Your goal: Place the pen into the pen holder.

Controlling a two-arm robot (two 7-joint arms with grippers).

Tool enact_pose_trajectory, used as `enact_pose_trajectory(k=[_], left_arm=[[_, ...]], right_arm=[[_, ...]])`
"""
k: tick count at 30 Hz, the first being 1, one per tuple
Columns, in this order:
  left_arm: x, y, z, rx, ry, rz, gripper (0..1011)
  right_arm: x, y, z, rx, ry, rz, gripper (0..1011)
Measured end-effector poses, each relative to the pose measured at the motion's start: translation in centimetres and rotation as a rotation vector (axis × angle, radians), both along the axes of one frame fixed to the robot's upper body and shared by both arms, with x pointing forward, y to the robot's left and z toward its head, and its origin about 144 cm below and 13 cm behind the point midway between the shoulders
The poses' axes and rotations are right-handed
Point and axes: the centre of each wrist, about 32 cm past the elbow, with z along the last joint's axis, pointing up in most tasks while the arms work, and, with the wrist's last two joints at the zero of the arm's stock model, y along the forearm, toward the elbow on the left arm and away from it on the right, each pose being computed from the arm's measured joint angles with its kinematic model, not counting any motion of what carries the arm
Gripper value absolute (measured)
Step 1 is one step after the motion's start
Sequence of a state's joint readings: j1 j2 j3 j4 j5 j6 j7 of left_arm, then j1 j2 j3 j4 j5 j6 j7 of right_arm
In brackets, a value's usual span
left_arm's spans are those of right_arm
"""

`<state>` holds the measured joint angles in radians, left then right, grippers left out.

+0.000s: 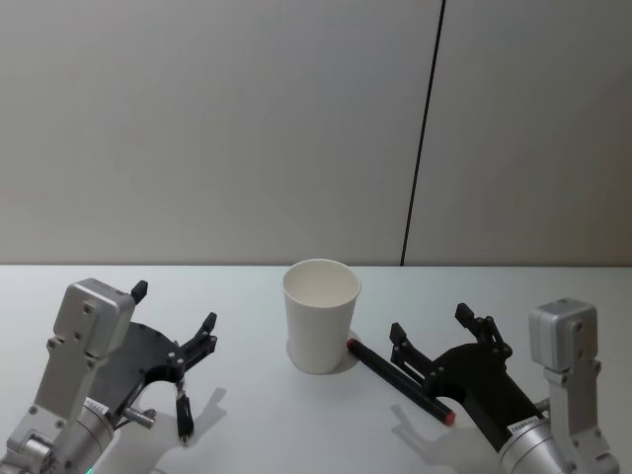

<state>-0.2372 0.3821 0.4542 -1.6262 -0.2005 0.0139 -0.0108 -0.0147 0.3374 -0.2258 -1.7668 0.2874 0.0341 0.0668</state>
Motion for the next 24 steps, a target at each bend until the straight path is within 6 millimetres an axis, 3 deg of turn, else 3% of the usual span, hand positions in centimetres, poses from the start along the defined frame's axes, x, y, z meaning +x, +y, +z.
enact_pose_trajectory(k=[24], left_arm=[[0.00, 0.00, 0.00, 0.000, 0.000, 0.000, 1003]], right_arm=[[0.00, 0.00, 0.00, 0.000, 0.000, 0.000, 1001]])
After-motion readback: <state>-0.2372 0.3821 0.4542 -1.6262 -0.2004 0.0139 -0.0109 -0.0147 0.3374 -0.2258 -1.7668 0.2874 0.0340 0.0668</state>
